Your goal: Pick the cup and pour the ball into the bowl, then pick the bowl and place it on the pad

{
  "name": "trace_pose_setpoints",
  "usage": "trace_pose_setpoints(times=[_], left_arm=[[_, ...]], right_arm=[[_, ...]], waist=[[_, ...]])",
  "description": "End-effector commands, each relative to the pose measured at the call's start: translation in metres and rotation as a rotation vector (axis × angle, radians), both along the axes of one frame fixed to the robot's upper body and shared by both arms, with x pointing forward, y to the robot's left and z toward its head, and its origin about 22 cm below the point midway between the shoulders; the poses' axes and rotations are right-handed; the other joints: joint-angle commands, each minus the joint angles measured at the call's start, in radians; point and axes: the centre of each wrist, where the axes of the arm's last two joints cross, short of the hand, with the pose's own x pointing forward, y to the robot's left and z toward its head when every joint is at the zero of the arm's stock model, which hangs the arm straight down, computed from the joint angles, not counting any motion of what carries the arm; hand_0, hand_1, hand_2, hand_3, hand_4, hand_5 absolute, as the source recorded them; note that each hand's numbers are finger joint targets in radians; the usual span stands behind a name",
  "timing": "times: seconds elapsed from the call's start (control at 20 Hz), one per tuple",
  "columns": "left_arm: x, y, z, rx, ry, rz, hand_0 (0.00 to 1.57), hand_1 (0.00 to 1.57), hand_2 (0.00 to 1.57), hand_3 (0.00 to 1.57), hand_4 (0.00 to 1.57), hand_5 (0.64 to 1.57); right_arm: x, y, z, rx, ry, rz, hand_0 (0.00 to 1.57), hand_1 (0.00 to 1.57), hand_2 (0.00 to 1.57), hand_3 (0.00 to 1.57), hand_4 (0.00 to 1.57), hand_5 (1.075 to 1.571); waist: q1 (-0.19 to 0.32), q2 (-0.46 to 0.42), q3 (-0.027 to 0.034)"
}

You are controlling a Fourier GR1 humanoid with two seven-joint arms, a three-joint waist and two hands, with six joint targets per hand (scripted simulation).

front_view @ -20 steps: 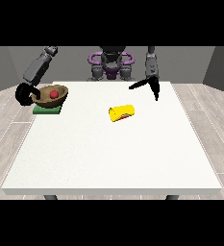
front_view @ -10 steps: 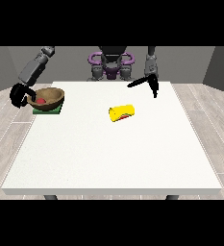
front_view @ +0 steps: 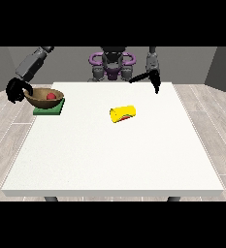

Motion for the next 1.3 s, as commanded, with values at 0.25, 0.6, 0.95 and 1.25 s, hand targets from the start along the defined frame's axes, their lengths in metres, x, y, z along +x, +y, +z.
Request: trace_pose_setpoints(times=[0.25,0.6,0.95,1.25], left_arm=[[0.000,-0.007,0.011,-0.009,-0.017,-0.011,0.00,0.00,0.00,0.00,0.00,1.565],[-0.021,-0.003,0.017,0.006,-0.089,-0.016,0.00,0.00,0.00,0.00,0.00,1.565],[-0.025,0.009,0.016,-0.014,-0.050,0.004,0.00,0.00,0.00,0.00,0.00,1.568],[-0.029,0.008,0.007,-0.037,0.022,0.015,0.00,0.00,0.00,0.00,0.00,1.569]], right_arm=[[0.005,0.015,-0.016,-0.140,0.063,0.003,1.57,1.57,1.57,1.21,0.67,1.558],[-0.019,-0.028,0.028,-0.215,0.060,-0.149,0.18,0.18,0.47,0.43,0.00,1.489],[-0.027,-0.040,0.047,-0.233,0.098,-0.139,0.00,0.00,0.36,0.26,0.00,1.489],[-0.037,-0.058,0.099,-0.192,0.050,-0.085,0.00,0.00,0.27,0.26,0.00,1.501]], waist=[[0.008,0.025,0.0000],[0.015,0.093,0.0006],[-0.007,0.039,-0.0001],[-0.027,-0.031,-0.0003]])
